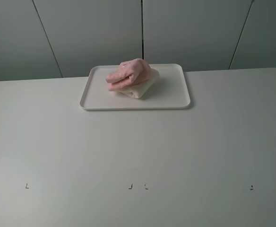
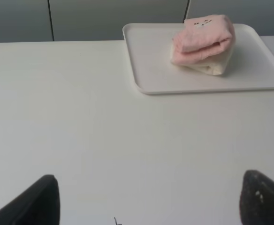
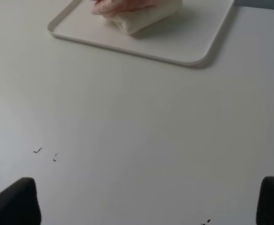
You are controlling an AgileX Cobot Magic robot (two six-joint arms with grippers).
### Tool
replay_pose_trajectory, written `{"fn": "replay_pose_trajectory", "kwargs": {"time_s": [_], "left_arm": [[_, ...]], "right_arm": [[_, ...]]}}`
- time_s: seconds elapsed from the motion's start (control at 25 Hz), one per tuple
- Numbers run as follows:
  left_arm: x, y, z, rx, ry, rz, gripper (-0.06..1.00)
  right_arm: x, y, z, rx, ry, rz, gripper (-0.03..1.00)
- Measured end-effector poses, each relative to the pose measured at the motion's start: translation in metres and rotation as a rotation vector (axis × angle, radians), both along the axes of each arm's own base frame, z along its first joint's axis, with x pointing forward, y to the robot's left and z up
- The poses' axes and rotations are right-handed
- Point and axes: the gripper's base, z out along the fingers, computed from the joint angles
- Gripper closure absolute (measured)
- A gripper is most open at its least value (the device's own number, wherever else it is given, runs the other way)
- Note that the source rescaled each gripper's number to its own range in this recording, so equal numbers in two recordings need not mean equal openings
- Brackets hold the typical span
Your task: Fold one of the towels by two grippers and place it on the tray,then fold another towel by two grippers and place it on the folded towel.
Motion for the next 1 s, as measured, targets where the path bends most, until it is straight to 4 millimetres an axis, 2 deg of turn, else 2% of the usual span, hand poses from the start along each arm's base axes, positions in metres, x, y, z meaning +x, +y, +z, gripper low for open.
{"fn": "replay_pose_trajectory", "kwargs": {"time_s": [0.2, 0.44, 1.0], "left_arm": [[0.004, -0.001, -0.008, 0.032, 0.024, -0.012, -0.05], [0.019, -0.005, -0.038, 0.09, 0.135, -0.03, -0.05], [0.033, -0.006, -0.043, 0.137, 0.034, -0.038, -0.05]], "right_arm": [[0.0, 0.0, -0.001, -0.042, -0.016, 0.028, -0.03], [0.006, 0.003, -0.004, -0.035, -0.044, 0.031, -0.03], [0.012, 0.005, -0.007, -0.019, -0.08, 0.026, -0.03]]}}
